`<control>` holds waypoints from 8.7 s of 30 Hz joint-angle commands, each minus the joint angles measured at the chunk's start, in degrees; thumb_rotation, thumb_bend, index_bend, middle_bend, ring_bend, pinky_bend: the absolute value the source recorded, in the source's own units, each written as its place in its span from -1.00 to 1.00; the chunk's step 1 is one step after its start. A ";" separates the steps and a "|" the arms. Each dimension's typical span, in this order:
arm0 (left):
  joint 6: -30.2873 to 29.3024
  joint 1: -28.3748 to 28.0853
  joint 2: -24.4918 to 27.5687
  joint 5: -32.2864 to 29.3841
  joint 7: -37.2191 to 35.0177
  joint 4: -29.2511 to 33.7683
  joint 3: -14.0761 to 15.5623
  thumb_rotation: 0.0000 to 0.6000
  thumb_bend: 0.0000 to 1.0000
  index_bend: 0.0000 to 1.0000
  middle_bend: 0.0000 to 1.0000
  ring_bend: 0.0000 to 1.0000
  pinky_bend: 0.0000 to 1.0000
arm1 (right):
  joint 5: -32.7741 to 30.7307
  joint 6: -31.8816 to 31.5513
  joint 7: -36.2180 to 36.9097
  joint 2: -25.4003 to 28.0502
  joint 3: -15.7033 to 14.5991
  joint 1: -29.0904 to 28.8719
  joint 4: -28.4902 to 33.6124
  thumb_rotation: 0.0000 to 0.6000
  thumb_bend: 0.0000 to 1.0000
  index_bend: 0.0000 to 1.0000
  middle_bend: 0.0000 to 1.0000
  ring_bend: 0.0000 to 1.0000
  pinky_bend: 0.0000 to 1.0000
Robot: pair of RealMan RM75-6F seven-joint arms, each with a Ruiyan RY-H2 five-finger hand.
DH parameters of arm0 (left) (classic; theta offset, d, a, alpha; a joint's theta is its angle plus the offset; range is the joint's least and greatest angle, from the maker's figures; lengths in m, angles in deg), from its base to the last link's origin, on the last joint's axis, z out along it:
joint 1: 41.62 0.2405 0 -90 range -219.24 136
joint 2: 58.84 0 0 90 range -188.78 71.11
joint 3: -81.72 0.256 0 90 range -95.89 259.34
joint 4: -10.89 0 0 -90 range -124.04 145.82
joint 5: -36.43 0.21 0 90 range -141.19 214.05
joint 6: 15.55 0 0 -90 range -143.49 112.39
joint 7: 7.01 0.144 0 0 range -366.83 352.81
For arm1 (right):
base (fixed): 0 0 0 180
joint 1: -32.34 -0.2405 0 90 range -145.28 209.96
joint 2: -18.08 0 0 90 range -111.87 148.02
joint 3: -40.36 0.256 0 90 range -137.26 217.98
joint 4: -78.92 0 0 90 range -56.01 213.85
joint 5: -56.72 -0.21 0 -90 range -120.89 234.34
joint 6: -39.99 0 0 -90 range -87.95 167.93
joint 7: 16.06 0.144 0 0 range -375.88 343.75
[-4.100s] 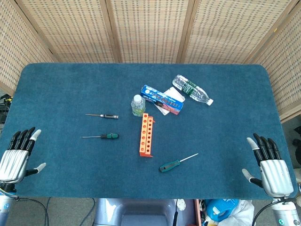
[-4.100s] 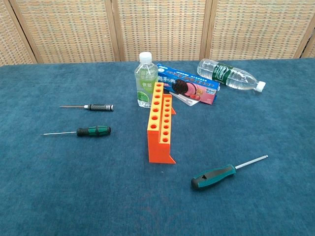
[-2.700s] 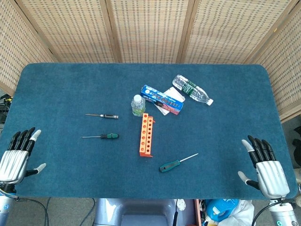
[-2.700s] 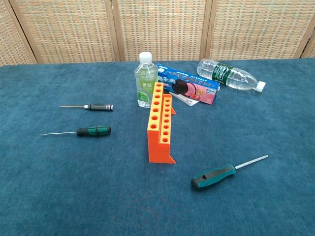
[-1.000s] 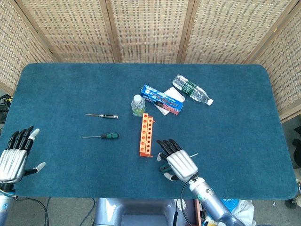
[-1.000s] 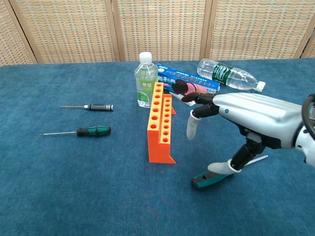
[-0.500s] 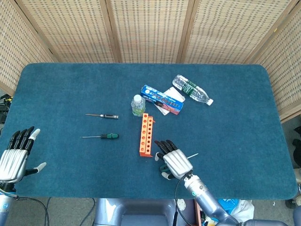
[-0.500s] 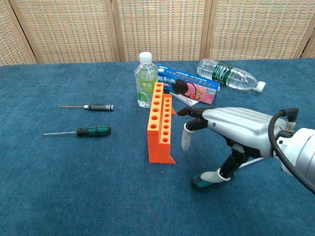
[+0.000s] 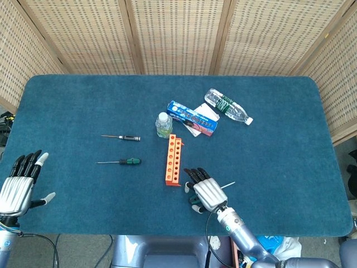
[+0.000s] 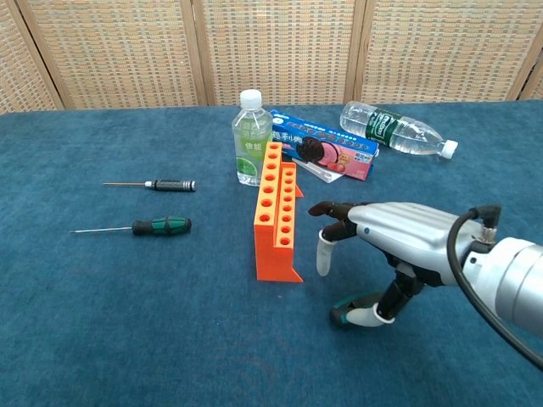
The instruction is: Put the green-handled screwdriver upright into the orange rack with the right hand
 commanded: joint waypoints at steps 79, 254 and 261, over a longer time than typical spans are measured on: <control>-0.37 -0.14 -0.23 1.13 -0.76 -0.27 0.34 1.00 -1.00 -1.00 -1.00 -1.00 -1.00 | -5.77 -7.97 5.23 5.49 5.34 0.16 4.15 1.00 -0.59 0.32 -0.79 -1.00 -1.00; 1.10 -0.56 -0.50 -0.72 -3.35 -2.15 -0.06 1.00 -1.00 -1.00 -1.00 -1.00 -1.00 | -55.97 -10.19 21.92 16.17 28.96 -23.78 19.27 1.00 -0.59 0.39 -0.79 -1.00 -1.00; 0.91 -0.50 -0.42 -0.68 -3.40 -2.08 -0.08 1.00 -1.00 -1.00 -1.00 -1.00 -1.00 | -56.19 -9.67 22.54 15.71 28.14 -23.77 18.75 1.00 -0.59 0.39 -0.79 -1.00 -1.00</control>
